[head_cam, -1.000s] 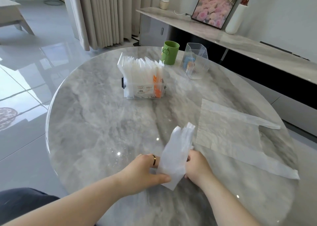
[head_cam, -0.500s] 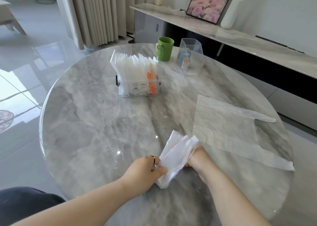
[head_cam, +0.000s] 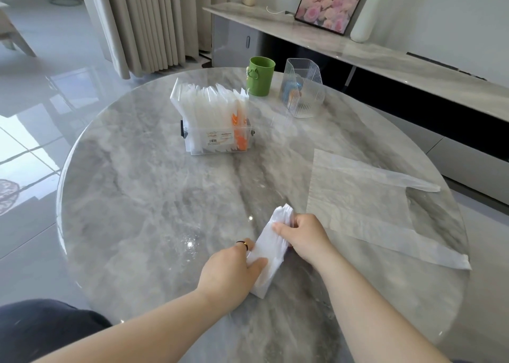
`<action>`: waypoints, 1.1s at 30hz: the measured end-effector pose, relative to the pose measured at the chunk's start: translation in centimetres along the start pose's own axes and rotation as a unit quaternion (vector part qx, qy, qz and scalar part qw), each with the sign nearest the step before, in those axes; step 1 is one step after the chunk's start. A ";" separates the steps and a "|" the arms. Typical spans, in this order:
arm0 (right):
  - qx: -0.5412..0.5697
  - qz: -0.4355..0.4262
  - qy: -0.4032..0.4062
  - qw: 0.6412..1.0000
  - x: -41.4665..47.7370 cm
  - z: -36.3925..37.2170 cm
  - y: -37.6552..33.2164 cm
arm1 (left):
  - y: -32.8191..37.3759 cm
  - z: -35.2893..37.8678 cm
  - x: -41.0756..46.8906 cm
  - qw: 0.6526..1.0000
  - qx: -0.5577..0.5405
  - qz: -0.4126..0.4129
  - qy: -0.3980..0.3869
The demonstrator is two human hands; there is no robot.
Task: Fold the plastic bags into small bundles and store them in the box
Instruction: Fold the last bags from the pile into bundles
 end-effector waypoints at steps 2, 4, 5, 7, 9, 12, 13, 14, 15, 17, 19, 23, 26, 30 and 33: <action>-0.033 -0.002 0.003 0.999 0.6 0.0 0.1 | 0.0 0.0 0.0 1.000 0.023 0.016 0.010; -0.054 -0.010 0.013 0.998 0.9 -0.1 0.2 | 0.3 -0.2 -0.1 0.999 0.036 0.035 0.021; -0.058 -0.014 0.016 0.998 1.0 0.0 0.2 | 0.5 -0.4 -0.2 0.998 0.042 0.044 0.025; -0.065 -0.022 0.024 0.997 1.1 0.1 0.2 | 0.7 -0.6 -0.2 0.994 0.067 0.069 0.041; -0.071 -0.032 0.036 0.996 1.1 0.0 0.1 | 1.0 -0.8 -0.4 0.984 0.117 0.117 0.059; -0.081 -0.036 0.038 0.995 1.0 0.0 -0.1 | 1.3 -0.8 -0.5 0.956 0.136 0.224 0.129; -0.081 -0.034 0.037 0.995 1.1 0.0 -0.1 | 1.3 -0.8 -0.6 0.945 0.130 0.258 0.153; -0.081 -0.036 0.038 0.995 1.1 0.1 -0.1 | 1.3 -0.7 -0.8 0.933 0.137 0.288 0.164; -0.084 -0.038 0.040 0.995 1.2 0.1 -0.1 | 1.3 -0.3 -0.9 0.923 0.164 0.312 0.158; -0.099 -0.046 0.045 0.993 1.3 0.2 -0.2 | 1.3 0.3 -0.8 0.907 0.208 0.345 0.127; -0.110 -0.048 0.051 0.991 1.4 0.2 -0.1 | 0.9 0.8 -0.3 0.900 0.252 0.347 0.077; -0.131 -0.058 0.079 0.987 1.1 0.1 0.0 | 0.0 1.6 0.3 0.899 0.287 0.330 0.008; -0.217 -0.073 0.122 0.966 0.8 -0.8 0.3 | -0.4 1.7 0.5 0.894 0.297 0.335 0.028; -0.293 -0.235 0.279 0.884 0.1 -1.7 -0.2 | -0.4 2.0 0.6 0.884 0.305 0.350 0.042; -0.298 -0.351 0.136 0.877 -1.2 1.0 -0.4 | -0.4 2.0 0.9 0.882 0.306 0.353 0.066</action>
Point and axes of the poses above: each hand's wrist, its own x-axis towards the middle knuckle, its own z-axis out of the palm, y = z × x, the point moved 6 cm from there along x, towards the middle knuckle, and after that the axes turned 15 degrees about y, right-handed, at the moved point
